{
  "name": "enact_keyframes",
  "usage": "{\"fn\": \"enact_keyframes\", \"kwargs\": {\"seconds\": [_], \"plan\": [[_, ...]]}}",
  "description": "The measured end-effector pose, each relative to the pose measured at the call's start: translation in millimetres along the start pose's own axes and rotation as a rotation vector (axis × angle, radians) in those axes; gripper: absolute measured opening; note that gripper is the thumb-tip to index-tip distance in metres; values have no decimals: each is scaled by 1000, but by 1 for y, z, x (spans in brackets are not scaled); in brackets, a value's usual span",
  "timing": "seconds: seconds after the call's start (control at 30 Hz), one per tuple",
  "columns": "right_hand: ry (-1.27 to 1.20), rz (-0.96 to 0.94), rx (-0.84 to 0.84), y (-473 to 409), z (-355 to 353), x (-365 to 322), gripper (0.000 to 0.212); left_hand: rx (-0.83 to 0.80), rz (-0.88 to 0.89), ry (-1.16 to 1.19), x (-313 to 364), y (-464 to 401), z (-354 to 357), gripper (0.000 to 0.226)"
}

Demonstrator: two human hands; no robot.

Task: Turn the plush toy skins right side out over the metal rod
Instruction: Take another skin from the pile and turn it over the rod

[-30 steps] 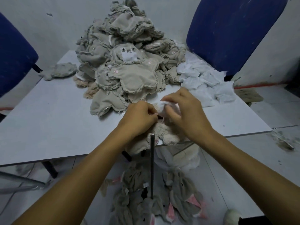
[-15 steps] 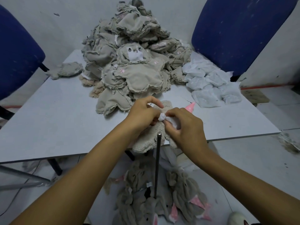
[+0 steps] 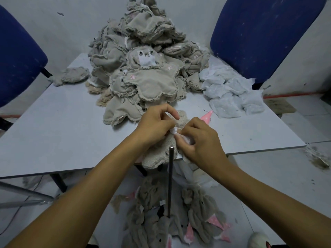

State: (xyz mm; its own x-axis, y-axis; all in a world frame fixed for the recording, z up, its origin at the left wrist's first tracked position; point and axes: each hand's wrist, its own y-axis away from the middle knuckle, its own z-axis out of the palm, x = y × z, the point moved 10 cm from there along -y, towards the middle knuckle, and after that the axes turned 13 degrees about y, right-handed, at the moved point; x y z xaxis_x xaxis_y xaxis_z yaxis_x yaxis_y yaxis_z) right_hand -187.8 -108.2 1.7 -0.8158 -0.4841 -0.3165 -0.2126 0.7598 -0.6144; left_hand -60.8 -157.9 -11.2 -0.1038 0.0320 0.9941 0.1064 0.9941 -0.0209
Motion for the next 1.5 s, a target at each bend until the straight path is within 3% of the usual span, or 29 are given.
{"fn": "enact_keyframes", "kwargs": {"seconds": [0.23, 0.3, 0.47, 0.6, 0.77, 0.83, 1.0, 1.2, 1.33, 1.43, 1.5], "plan": [[-98, -72, -43, 1, -2, -3, 26, -41, 3, 53, 4, 3, -1, 22], [-41, -79, -20, 1, -1, -4, 19, -46, 4, 55, 4, 4, 0, 22], [97, 83, 32, -4, 1, 2, 11, -70, 25, 26, 8, 3, 6, 27], [38, 146, 41, -7, 1, 8, 15, -32, 16, 21, 6, -2, 2, 26], [121, 37, -72, 0, 12, -5, 30, -6, -27, 21, -2, -3, -6, 19], [124, -6, -84, 1, 13, -8, 26, -8, -37, 13, -3, -3, -3, 20], [-147, 64, -125, 5, 10, -1, 37, 34, -53, -24, -7, -1, -11, 23], [-135, 2, -278, 7, 20, -4, 35, 64, -17, -93, -5, -2, -19, 24], [-216, 109, -202, -2, 16, 1, 35, 5, -21, -182, -5, 1, -7, 9], [-325, 206, -191, -13, 16, 9, 43, -18, -121, -406, -19, 5, 5, 44], [-333, 235, -247, -16, 20, 10, 40, 3, -129, -385, -18, 6, 8, 38]]}}
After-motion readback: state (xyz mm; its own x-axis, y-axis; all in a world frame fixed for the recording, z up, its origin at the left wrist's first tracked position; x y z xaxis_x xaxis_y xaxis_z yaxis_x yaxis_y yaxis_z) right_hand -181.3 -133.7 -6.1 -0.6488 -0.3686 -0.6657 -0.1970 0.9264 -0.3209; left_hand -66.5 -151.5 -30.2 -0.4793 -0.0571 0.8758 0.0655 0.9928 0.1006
